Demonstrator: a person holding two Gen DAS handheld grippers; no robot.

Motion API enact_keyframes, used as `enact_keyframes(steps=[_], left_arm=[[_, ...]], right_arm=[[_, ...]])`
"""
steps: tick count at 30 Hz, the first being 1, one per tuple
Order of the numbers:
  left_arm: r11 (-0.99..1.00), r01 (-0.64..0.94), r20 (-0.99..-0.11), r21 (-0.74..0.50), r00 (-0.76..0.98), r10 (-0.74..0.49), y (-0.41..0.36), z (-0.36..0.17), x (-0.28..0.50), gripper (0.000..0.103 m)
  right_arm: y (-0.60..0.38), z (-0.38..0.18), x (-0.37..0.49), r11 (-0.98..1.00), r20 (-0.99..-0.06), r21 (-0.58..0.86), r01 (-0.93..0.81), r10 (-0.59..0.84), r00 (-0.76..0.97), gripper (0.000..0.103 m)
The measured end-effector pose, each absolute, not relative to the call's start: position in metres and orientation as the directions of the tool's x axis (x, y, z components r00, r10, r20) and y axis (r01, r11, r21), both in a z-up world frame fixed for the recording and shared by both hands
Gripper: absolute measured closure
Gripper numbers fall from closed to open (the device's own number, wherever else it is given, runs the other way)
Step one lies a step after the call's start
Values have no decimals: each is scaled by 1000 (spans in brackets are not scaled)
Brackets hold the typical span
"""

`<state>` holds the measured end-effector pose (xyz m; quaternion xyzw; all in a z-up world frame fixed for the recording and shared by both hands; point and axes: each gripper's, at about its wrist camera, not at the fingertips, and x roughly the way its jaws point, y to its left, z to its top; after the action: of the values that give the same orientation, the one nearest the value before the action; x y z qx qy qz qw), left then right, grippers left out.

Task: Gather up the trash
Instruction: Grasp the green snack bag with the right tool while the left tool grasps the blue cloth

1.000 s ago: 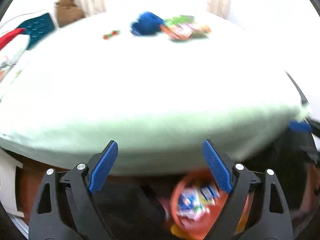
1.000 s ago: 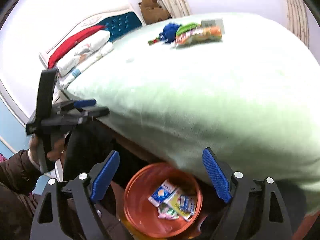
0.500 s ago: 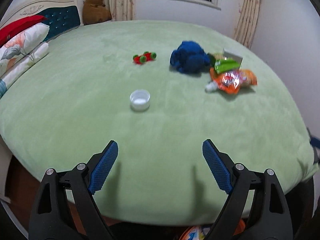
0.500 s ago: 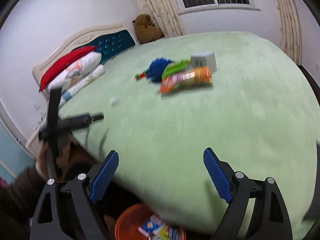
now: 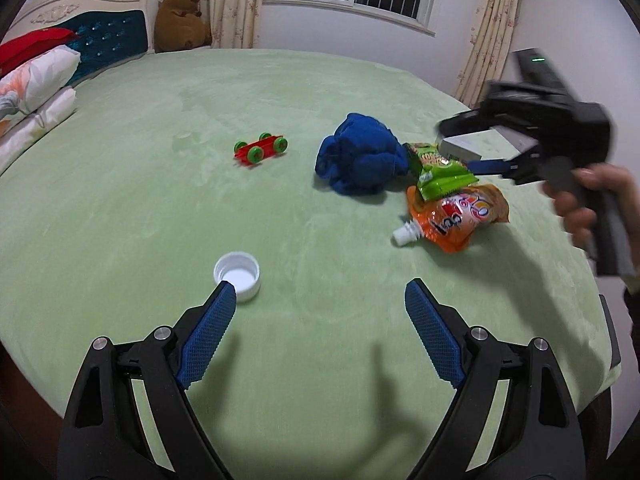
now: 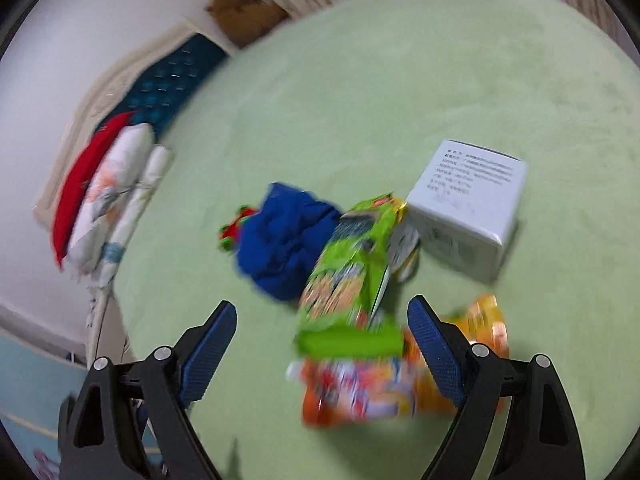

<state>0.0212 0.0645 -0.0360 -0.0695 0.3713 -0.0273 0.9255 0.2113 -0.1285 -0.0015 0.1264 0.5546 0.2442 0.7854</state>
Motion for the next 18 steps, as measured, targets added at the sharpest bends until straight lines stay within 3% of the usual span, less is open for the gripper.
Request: enact_keyframes(steps=[4, 7, 13, 18], left_arm=[[986, 17, -681, -164, 721, -126, 64, -35, 29, 19], [986, 25, -685, -166, 717, -134, 62, -35, 37, 19], [990, 32, -695, -139, 709, -120, 55, -32, 51, 19], [993, 23, -709, -115, 698, -98, 48, -25, 78, 19]], right_arm=[[-118, -26, 230, 874, -858, 432, -220, 474, 198, 18], [-119, -32, 233, 862, -849, 456, -222, 496, 182, 50], [-127, -14, 213, 826, -798, 480, -295, 551, 243, 54], [-148, 19, 177, 762, -686, 537, -362, 645, 337, 53]])
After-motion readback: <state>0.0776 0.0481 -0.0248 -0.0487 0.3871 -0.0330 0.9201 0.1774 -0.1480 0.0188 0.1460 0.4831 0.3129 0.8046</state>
